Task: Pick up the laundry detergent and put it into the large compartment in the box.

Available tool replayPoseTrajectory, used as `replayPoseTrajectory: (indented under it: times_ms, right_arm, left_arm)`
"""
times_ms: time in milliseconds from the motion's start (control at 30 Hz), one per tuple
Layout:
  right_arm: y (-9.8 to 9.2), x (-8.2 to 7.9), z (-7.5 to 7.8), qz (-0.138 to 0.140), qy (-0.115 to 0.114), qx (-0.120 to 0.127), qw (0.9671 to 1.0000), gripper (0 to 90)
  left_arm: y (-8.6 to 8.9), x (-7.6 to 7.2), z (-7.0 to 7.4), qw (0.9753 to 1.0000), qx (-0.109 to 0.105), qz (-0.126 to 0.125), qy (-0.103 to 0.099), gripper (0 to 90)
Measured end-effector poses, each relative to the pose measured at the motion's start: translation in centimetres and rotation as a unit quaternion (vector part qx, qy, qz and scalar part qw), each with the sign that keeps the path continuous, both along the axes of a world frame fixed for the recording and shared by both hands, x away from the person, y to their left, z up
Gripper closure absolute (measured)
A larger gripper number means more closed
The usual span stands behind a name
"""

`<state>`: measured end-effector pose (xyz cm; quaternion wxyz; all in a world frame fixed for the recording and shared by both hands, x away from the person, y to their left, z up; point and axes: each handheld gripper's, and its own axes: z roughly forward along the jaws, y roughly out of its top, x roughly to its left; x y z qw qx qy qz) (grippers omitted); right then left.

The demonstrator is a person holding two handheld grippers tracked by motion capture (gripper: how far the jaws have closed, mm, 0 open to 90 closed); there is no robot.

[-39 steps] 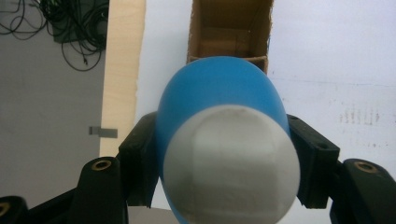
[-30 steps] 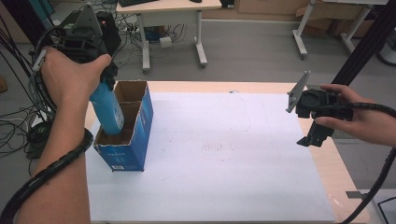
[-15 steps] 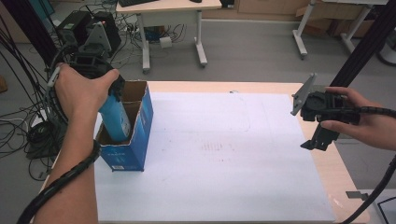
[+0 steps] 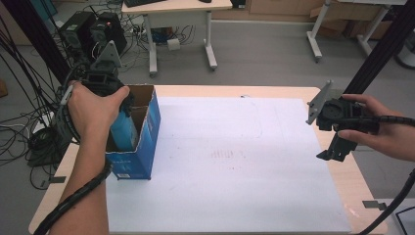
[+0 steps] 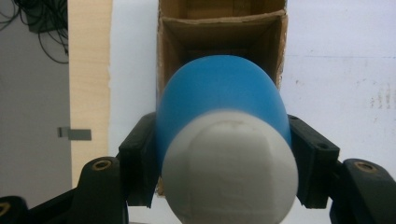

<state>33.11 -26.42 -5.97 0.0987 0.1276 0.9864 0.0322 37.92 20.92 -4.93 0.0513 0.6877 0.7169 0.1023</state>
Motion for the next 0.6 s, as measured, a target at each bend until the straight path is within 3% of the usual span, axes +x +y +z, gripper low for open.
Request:
replayPoseTrajectory:
  times_ms: [600]
  right_arm:
    - [0.7, 0.6, -0.8, 0.001, 0.008, -0.005, 1.0, 3.6]
  left_arm:
    - [0.4, 0.7, -4.4, 0.9999, 0.002, -0.006, 0.008, 37.3]
